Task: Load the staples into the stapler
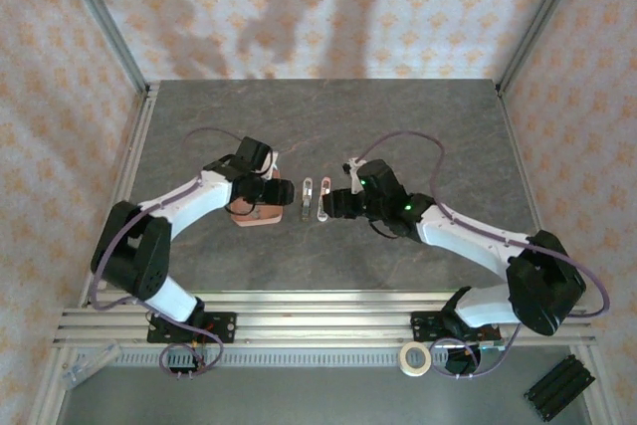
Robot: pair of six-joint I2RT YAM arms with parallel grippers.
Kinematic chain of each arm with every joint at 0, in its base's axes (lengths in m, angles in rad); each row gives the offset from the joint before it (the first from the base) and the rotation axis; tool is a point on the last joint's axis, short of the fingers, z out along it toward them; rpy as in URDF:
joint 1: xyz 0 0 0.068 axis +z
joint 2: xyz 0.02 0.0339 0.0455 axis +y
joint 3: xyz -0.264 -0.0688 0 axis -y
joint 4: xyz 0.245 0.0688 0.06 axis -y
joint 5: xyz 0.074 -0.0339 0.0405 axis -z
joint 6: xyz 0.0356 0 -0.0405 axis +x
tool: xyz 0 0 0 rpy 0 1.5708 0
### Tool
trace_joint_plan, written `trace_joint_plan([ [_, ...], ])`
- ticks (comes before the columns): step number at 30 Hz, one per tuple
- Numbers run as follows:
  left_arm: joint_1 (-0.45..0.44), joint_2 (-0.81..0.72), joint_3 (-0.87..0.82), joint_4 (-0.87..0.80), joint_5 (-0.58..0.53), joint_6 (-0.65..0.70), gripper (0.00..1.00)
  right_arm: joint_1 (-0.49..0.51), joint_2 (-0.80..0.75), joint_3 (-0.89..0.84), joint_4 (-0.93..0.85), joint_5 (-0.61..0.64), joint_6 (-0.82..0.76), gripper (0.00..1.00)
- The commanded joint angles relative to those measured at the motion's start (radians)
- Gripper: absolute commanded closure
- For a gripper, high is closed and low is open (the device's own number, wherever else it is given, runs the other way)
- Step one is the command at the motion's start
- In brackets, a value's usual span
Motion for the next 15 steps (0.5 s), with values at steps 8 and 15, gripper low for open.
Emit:
trace_joint_plan([
  [8,0.093,-0.252,-0.184,0.054,-0.099,-0.077,0.30,0.054,0.041,0.122,-0.122,0.033,-0.075,0.44],
  [15,0.152,-0.298,-0.250,0.124,-0.073,-0.106,0.25,0.067,0.134,0.218,-0.169,0.008,-0.088,0.45],
])
